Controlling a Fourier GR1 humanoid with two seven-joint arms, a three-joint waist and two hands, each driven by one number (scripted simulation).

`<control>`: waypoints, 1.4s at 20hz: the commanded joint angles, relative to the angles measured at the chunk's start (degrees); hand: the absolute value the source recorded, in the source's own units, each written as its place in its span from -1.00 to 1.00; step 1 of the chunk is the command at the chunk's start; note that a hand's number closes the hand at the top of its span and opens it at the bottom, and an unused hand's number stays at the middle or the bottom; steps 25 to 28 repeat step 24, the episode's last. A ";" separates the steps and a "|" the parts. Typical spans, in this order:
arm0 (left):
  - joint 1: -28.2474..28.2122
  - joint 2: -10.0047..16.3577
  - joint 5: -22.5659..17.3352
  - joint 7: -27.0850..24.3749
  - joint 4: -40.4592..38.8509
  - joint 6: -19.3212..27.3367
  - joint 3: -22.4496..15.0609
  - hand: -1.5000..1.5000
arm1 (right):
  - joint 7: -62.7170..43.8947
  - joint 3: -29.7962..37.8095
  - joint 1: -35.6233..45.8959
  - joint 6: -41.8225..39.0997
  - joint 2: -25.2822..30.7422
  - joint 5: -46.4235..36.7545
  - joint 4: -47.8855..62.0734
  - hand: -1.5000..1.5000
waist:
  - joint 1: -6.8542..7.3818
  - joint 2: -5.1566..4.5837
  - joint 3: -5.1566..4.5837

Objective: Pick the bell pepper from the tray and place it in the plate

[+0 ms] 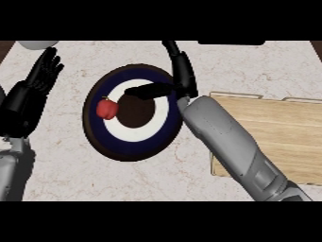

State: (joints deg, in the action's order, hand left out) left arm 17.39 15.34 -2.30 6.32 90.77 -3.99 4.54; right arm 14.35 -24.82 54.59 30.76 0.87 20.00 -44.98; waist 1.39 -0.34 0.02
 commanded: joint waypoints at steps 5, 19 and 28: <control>-1.22 0.73 -0.79 -0.83 -0.57 -1.26 1.97 0.00 | 8.81 8.26 -9.53 -13.88 9.42 3.36 -1.87 -1.00 | -1.25 0.24 0.01; -2.98 -0.72 0.97 2.21 4.80 -0.90 1.39 0.00 | 19.39 17.27 -13.43 -31.73 18.59 -0.43 8.02 -1.00 | -0.93 0.27 0.00; -2.28 0.21 -0.96 2.54 4.88 -2.41 3.28 0.00 | 26.58 19.89 -15.14 -33.29 21.76 -2.96 13.27 -1.00 | -0.57 0.13 0.03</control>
